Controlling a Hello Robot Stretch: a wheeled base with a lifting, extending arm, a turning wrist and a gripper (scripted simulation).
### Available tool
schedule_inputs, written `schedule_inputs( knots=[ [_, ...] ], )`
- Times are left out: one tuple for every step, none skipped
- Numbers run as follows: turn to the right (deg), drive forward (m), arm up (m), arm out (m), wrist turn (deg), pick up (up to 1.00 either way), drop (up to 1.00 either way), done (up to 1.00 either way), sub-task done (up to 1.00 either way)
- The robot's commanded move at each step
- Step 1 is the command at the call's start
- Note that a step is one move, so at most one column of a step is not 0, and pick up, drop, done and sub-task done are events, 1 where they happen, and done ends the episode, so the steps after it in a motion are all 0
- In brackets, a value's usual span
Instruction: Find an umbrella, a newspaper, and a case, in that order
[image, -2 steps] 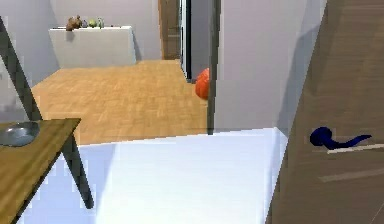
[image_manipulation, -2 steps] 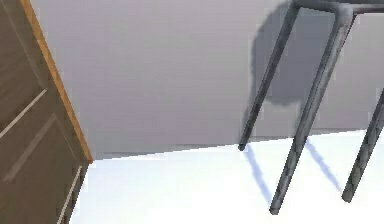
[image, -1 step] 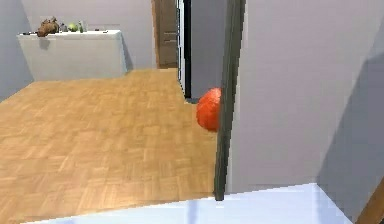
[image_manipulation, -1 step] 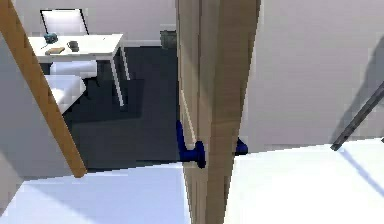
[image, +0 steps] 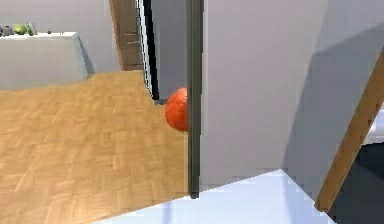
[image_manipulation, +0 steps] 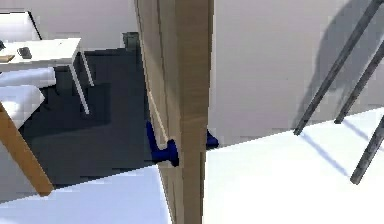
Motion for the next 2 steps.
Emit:
schedule_inputs(
  knots=[
    [0.0, 0.05, 0.0, 0.0, 0.0, 0.0, 0.0, 0.0, 0.0],
    [39.0, 0.0, 0.0, 0.0, 0.0, 0.0, 0.0, 0.0, 0.0]
  ],
)
